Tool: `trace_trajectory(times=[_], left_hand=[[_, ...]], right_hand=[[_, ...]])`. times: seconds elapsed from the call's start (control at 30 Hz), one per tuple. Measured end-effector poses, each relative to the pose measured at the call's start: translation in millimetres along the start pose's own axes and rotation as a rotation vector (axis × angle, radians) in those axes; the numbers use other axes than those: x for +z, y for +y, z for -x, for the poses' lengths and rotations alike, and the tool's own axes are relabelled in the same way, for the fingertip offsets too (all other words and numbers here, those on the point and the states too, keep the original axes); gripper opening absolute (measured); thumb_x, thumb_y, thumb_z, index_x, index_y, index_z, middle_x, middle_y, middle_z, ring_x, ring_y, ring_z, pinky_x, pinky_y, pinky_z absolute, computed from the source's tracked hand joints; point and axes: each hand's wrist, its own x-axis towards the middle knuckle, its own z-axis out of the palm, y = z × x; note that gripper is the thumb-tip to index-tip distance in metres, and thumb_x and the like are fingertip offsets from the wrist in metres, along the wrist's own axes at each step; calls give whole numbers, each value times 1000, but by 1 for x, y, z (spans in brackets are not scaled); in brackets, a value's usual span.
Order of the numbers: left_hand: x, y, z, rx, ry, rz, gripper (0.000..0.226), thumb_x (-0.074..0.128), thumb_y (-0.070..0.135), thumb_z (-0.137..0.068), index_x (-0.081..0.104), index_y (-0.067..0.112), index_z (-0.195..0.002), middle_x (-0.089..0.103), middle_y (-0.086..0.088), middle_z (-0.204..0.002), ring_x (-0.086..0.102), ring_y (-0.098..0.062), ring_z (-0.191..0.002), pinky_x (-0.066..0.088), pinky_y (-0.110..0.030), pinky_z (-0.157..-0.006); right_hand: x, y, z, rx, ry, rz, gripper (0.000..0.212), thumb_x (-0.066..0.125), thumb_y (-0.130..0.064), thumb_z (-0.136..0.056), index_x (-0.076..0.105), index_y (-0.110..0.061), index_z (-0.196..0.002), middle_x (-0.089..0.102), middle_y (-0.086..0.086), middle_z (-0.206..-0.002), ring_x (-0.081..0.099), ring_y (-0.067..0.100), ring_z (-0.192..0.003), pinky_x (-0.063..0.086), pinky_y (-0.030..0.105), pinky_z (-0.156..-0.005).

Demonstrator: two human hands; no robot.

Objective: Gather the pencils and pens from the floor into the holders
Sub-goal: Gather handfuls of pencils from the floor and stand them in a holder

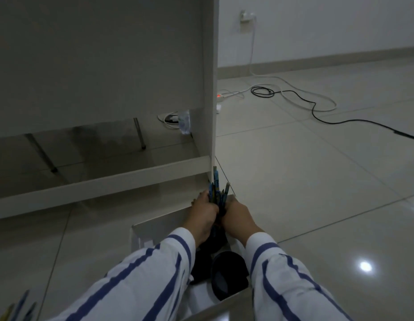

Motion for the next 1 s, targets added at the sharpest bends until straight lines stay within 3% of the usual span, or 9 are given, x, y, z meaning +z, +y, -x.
trace_trajectory(times=[0.13,0.23,0.3,0.47,0.7,0.8,0.9,1.0], left_hand=[[-3,-12,-1,12,10,-45,53,37,-25,-76,57,10,-110,64,-8,-94,61,-21,-88,50,-27,-68],[-6,-22,-6,32,-4,-119,58,40,-23,-75,56,6,-123,65,-16,-111,60,-30,-106,51,-38,-90],[-8,-23,-6,38,-4,-134,61,40,-24,-75,54,6,-126,64,-18,-118,59,-31,-112,49,-40,-96],[-8,-22,-4,59,15,-98,59,38,-25,-76,53,9,-122,63,-12,-110,58,-27,-107,48,-29,-83],[-11,-20,-3,19,-25,-86,60,35,-23,-79,52,11,-125,61,-14,-112,58,-28,-101,50,-29,-77],[-11,-17,-1,-2,-40,-90,58,34,-24,-79,52,19,-113,57,-15,-113,55,-29,-100,49,-27,-68],[-13,-17,-2,19,-36,-107,56,33,-25,-77,54,20,-104,54,-12,-112,52,-27,-101,50,-30,-72],[-14,-16,2,60,-27,-116,57,32,-25,-76,56,17,-106,54,-3,-104,52,-18,-94,51,-26,-71]], right_hand=[[6,6,-3,14,-40,16,29,53,-16,-91,63,-9,-117,66,15,-115,62,29,-106,39,20,-76],[9,8,-3,22,-63,22,32,50,-13,-93,59,-10,-124,66,14,-116,62,27,-107,38,19,-76],[11,9,-3,28,-63,22,33,50,-13,-93,58,-10,-125,66,14,-116,62,27,-107,38,19,-76],[11,7,-4,26,-42,11,32,50,-11,-92,59,-9,-123,66,15,-116,62,27,-107,39,19,-76],[16,9,-7,60,-54,-15,32,54,-18,-91,61,-9,-120,67,14,-116,63,26,-107,40,20,-76],[23,13,-8,93,-69,-5,32,57,-16,-88,63,-7,-119,67,14,-116,63,27,-108,45,22,-80],[26,15,-9,110,-84,10,34,59,-14,-85,62,-7,-118,67,14,-115,63,27,-106,42,20,-74],[25,14,-10,92,-70,28,34,61,-16,-84,62,-8,-117,68,14,-114,63,28,-106,41,21,-73]])
